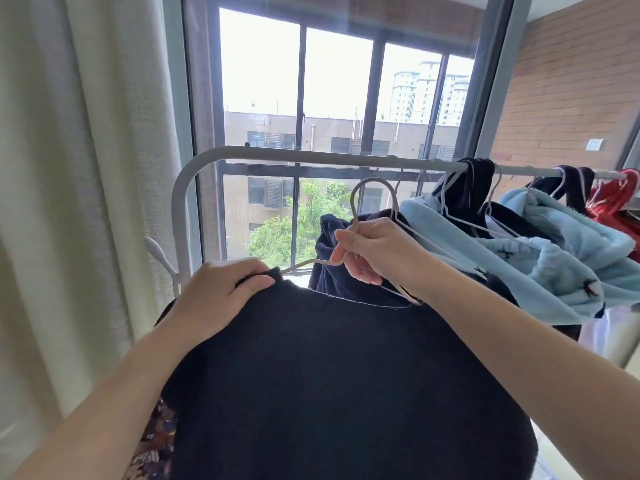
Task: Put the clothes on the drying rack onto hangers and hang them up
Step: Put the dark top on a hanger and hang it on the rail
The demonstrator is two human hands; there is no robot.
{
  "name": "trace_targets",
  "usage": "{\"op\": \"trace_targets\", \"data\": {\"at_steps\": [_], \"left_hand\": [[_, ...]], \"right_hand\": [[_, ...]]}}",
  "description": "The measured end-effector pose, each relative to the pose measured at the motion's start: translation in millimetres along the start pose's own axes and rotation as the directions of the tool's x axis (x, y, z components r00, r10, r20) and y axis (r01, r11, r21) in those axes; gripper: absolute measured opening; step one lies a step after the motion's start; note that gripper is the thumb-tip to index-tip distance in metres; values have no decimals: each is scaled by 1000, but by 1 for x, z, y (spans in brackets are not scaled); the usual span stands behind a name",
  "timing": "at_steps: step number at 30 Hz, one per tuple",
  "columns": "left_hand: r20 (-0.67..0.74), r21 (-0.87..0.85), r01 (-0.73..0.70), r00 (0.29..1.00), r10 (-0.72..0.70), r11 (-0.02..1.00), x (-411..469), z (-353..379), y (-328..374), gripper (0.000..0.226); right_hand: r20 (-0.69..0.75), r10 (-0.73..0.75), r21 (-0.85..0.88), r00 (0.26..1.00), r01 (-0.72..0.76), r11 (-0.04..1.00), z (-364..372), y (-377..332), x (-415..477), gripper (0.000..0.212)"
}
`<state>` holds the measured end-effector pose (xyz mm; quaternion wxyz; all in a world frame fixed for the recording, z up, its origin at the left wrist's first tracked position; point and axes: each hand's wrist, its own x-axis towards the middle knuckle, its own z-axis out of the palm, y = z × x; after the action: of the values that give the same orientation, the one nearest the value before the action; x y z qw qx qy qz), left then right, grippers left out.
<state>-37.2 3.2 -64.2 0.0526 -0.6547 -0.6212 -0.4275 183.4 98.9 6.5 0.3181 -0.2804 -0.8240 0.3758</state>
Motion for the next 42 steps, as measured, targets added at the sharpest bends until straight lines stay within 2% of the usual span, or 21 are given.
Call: {"op": "trace_targets", "data": {"at_steps": [3, 7, 9, 11, 14, 16, 19, 21, 23, 26, 27, 32, 35, 36, 37, 40, 42], "left_hand": [[-8, -3, 6, 1000, -6, 1000, 0, -3, -6, 10], [17, -9, -7, 1000, 8, 1000, 1, -14, -11, 9], [-1, -26, -2, 1000, 2, 1000, -3, -22, -14, 13], [39, -12, 24, 999, -24, 1000, -7, -29, -13, 14], [238, 100, 53, 968, -76, 994, -14, -39, -8, 10], [363, 158, 33, 927, -89, 987, -19, -47, -6, 18], [516, 164, 63, 845, -140, 984, -24, -59, -6, 32], [609, 140, 124, 771, -184, 982, -27, -68, -7, 37], [659, 101, 188, 723, -207, 977, -29, -75, -6, 39], [648, 59, 237, 730, -218, 970, -25, -81, -7, 36], [651, 51, 259, 724, -229, 965, -24, -82, -9, 36], [818, -18, 368, 540, -198, 930, -23, -77, -12, 35], [884, -13, 394, 434, -174, 919, -23, -67, -5, 26], [878, -6, 405, 440, -189, 914, -22, -64, -5, 25], [852, -8, 418, 479, -212, 909, -20, -62, -7, 26], [715, -51, 462, 636, -291, 885, -15, -57, -21, 28], [661, -66, 483, 676, -324, 873, -13, -53, -29, 29]], "right_hand": [[-65, 83, 140, 994, -73, 987, 2, 1, 1, 41], [-132, 84, 189, 988, -58, 980, 8, -3, 5, 39], [-133, 52, 147, 990, -33, 989, 8, -3, 7, 40], [-116, 46, 32, 992, -43, 999, 12, 2, 12, 43], [-81, 185, -77, 979, -191, 979, 29, 13, 19, 40], [-55, 244, -185, 968, -250, 950, 42, 17, 23, 36], [15, 273, -439, 962, -239, 866, 61, 17, 33, 35], [58, 315, -488, 947, -249, 837, 74, 18, 47, 32], [97, 353, -505, 931, -259, 823, 84, 15, 62, 30], [159, 424, -432, 891, -324, 842, 88, 8, 69, 42], [163, 406, -392, 899, -318, 863, 88, 5, 67, 44], [126, 293, -257, 948, -254, 932, 99, 1, 55, 30], [196, 254, -265, 947, -198, 944, 108, -2, 53, 33], [211, 235, -265, 949, -176, 948, 109, -3, 51, 33], [201, 211, -253, 957, -157, 954, 110, -3, 51, 33], [136, 181, -174, 974, -156, 972, 106, -4, 53, 31], [138, 153, -203, 979, -123, 971, 99, -7, 56, 31]]}}
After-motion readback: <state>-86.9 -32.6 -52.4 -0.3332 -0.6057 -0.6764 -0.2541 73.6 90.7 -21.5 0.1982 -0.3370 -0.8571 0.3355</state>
